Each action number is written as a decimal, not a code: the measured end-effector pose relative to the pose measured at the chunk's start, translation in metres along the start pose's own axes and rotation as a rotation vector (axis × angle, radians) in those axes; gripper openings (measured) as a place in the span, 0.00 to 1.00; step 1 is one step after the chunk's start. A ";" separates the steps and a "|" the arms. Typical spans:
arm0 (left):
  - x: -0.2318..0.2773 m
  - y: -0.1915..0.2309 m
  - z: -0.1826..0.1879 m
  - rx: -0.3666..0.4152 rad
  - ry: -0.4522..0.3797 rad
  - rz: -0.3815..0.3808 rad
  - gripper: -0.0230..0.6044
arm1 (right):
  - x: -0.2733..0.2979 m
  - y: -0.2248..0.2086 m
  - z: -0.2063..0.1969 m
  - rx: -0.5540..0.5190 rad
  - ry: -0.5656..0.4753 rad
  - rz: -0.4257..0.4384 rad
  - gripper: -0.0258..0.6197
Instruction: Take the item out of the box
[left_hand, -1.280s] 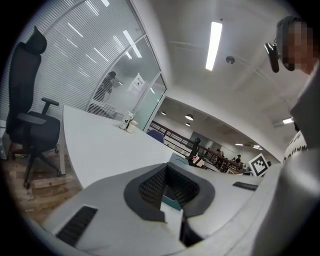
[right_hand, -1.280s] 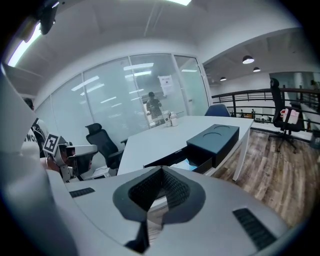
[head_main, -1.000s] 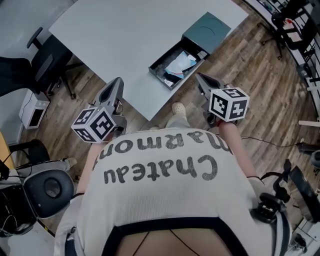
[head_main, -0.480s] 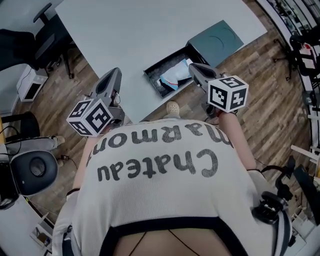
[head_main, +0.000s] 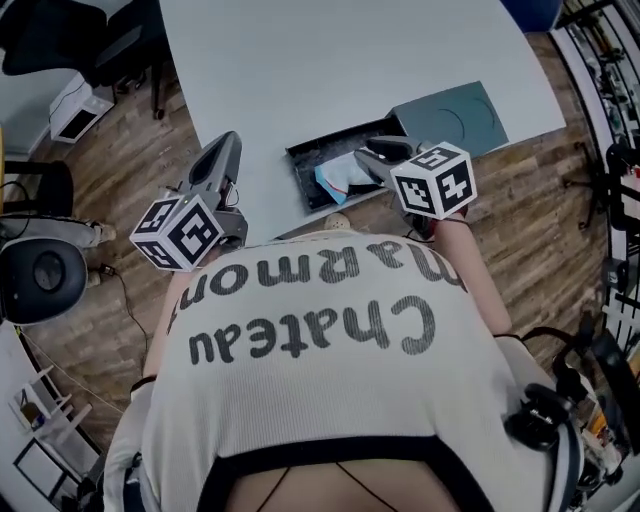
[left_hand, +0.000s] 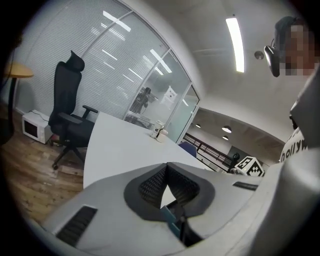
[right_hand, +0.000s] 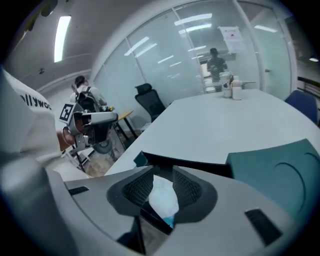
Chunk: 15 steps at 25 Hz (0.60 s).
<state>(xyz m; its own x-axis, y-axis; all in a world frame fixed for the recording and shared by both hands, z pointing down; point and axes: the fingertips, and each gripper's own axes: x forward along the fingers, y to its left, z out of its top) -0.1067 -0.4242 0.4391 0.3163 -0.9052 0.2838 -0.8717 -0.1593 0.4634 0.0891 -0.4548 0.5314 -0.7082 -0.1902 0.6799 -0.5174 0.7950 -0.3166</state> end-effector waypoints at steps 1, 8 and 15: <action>-0.002 0.002 0.000 -0.004 -0.010 0.017 0.03 | 0.006 0.003 -0.003 -0.021 0.043 0.036 0.21; -0.013 0.006 -0.004 -0.026 -0.061 0.114 0.03 | 0.026 0.004 -0.029 -0.198 0.275 0.113 0.22; -0.021 0.002 -0.001 -0.013 -0.076 0.148 0.03 | 0.036 0.001 -0.034 -0.204 0.313 0.094 0.22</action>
<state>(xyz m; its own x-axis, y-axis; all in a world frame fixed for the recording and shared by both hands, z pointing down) -0.1144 -0.4055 0.4351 0.1549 -0.9456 0.2860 -0.9017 -0.0171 0.4321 0.0789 -0.4412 0.5778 -0.5507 0.0489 0.8333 -0.3290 0.9048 -0.2705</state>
